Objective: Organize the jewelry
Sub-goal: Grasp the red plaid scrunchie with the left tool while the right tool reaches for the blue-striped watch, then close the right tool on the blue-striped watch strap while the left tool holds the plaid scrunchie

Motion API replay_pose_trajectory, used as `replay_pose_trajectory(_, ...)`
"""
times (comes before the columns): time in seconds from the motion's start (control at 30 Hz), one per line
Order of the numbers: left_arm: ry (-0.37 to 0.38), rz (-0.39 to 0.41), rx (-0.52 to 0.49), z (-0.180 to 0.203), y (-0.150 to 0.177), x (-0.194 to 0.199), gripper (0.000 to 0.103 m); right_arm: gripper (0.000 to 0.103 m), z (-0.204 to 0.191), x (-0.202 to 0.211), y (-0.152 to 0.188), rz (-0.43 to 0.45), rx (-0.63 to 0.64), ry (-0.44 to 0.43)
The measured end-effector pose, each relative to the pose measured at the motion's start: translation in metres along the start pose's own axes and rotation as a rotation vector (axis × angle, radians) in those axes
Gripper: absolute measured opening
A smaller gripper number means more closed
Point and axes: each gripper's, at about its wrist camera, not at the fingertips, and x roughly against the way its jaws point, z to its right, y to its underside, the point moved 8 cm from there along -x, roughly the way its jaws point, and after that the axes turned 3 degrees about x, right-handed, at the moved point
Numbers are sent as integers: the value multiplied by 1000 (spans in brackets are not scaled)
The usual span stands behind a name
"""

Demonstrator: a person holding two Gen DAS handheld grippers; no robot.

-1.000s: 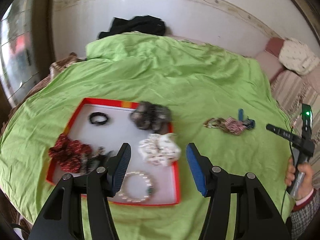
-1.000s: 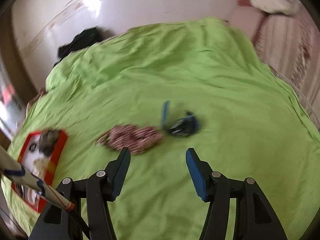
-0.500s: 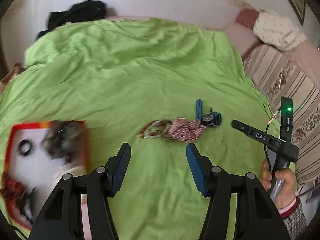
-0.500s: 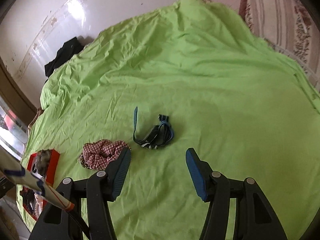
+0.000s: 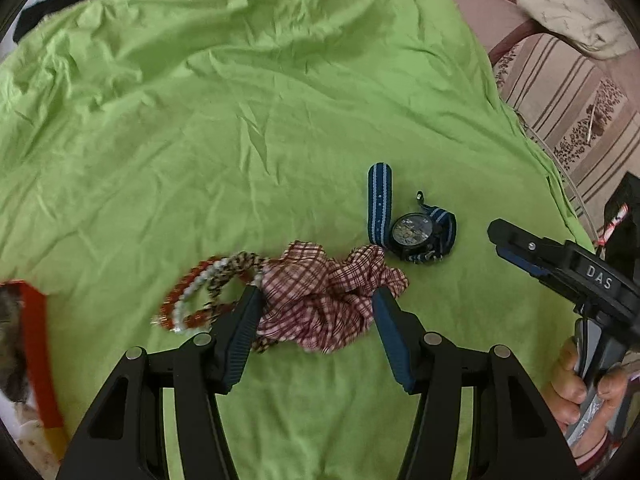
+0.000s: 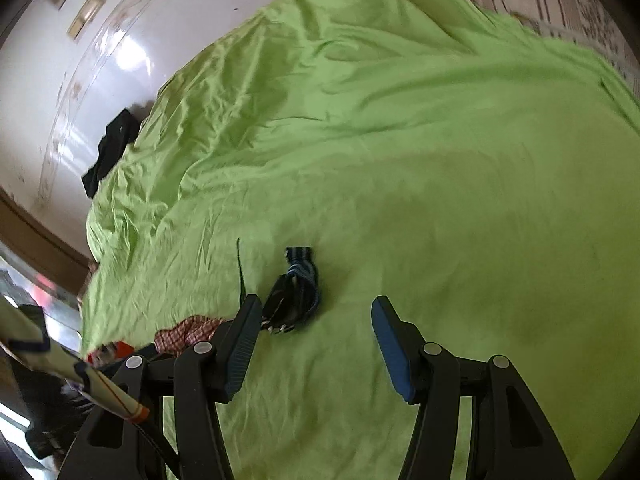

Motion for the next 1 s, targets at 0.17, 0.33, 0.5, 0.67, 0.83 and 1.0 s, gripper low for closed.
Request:
replay_pose_trajectory(0.17,45,-30,-50,18,10,-3,5,62,10,-4,-2,-5,-56,-45)
replay_pose_trajectory(0.33,140,-39,-98,47,34,17,4,60,4,-10,1,-12,-37,-65)
replay_pose_trajectory(0.5,195,-52,-113,60,61,27,4,43,-10,-28,5,-38,27,-47)
replay_pose_trajectory(0.67,154,-46,-115,58,64,16,15,13,-10,-47,9,-64,69,-10)
replay_pose_trajectory(0.83,160,-34,-117,57,66,21,4,3,-11,-23,-4,-46,24,-123)
replay_pose_trajectory(1.0,186,30,-112,58,69,58,3,1,-8,12,-20,6,-49,-225)
